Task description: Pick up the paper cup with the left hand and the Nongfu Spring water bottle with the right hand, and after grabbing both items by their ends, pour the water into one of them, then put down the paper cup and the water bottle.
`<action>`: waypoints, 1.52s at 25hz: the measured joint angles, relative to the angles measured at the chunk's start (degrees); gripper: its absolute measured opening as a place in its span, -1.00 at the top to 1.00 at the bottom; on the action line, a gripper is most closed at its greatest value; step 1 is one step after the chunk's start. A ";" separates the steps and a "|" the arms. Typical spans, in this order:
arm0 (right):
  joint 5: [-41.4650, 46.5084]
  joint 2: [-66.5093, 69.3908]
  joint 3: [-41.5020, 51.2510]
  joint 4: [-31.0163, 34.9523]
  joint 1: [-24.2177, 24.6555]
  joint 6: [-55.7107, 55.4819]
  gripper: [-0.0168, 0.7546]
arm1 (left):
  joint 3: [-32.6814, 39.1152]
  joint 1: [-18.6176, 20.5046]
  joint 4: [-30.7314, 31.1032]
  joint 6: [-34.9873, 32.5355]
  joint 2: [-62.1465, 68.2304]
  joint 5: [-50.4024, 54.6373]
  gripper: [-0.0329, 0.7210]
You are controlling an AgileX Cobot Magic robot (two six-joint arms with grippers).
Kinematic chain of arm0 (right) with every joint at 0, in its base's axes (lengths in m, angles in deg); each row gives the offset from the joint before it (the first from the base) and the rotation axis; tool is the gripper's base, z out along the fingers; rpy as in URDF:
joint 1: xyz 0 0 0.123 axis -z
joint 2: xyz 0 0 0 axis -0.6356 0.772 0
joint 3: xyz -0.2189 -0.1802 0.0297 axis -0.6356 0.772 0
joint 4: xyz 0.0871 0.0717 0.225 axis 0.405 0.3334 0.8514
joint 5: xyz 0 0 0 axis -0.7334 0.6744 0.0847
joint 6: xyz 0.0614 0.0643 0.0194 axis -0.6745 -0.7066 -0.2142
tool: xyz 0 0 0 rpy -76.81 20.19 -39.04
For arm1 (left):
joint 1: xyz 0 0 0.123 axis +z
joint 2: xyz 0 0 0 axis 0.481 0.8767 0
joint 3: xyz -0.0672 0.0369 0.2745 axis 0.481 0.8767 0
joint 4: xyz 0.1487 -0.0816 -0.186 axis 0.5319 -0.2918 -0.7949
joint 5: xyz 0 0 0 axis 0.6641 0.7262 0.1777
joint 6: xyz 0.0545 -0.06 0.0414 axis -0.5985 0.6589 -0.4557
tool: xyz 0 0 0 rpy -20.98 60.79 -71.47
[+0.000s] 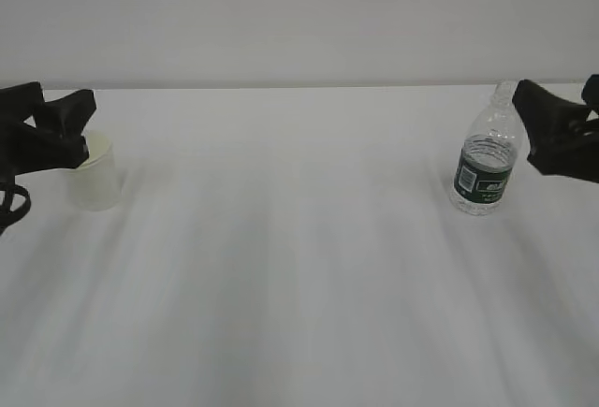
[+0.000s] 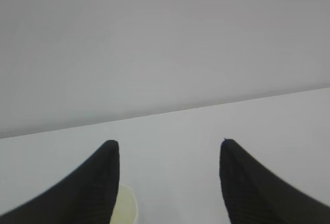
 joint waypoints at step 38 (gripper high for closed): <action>-11.95 37.04 -8.49 3.14 0.00 3.35 -0.76 | 4.63 0.00 -0.25 4.34 22.47 -14.07 -0.77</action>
